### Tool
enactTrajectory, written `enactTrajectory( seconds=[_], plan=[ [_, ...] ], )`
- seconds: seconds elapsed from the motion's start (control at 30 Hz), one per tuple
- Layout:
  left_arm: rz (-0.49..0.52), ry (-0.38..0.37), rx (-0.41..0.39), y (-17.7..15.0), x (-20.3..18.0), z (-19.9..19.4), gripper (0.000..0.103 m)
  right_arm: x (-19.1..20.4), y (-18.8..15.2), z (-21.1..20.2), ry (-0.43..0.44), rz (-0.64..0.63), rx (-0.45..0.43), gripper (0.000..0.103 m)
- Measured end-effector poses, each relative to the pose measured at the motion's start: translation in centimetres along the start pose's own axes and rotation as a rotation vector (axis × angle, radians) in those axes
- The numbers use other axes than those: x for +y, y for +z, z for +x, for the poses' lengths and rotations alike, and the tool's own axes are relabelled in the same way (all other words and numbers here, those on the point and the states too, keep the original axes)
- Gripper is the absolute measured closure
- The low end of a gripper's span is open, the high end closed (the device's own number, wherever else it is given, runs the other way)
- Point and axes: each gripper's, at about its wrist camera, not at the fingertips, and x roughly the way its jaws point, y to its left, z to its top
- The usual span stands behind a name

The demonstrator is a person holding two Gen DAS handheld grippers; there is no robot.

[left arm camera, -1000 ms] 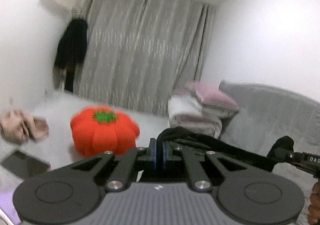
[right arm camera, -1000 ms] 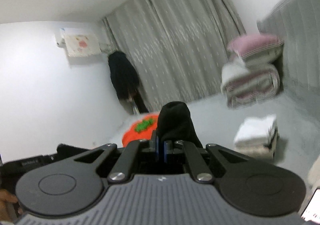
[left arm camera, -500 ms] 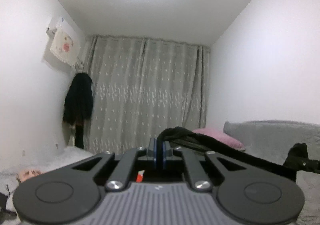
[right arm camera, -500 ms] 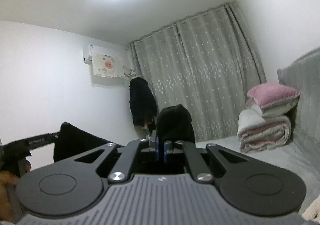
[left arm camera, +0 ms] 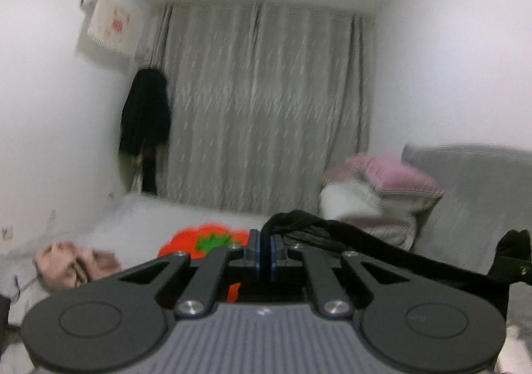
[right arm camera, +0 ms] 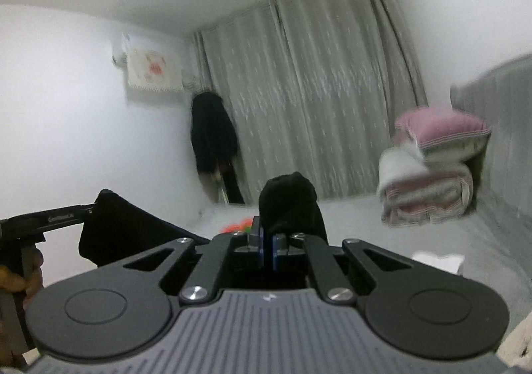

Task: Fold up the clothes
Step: 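Lift the black garment high and shake it out with both grippers, then lay the black garment flat on the bed and open both grippers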

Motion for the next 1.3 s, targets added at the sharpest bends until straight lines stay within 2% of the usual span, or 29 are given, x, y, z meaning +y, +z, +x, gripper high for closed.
enactTrajectory(
  seconds=[0.17, 0.33, 0.63, 0.77, 1.07, 1.3],
  plan=[
    [0.008, 0.065, 0.075, -3.5, 0.7, 7.6, 0.098, -2.1, -3.2, 7.9, -0.028, 0.02, 0.099, 0.098],
    [-0.009, 0.097, 0.148, -6.3, 1.0, 14.7, 0.097, -4.1, -6.2, 15.3, -0.095, -0.002, 0.175, 0.098],
    [0.025, 0.137, 0.229, -10.7, -0.5, 26.3, 0.097, -7.5, -10.5, 25.1, -0.234, -0.032, 0.217, 0.098],
    [0.042, 0.152, 0.269, -12.4, -0.9, 31.2, 0.097, -9.1, -12.6, 29.1, -0.267, -0.036, 0.261, 0.098],
    [0.035, 0.19, 0.364, -18.8, -0.6, 39.6, 0.097, -12.6, -17.4, 36.5, -0.296, -0.037, 0.358, 0.098],
    [-0.001, 0.184, 0.445, -23.1, 0.5, 42.3, 0.096, -14.0, -21.0, 39.4, -0.305, -0.024, 0.436, 0.098]
  ],
)
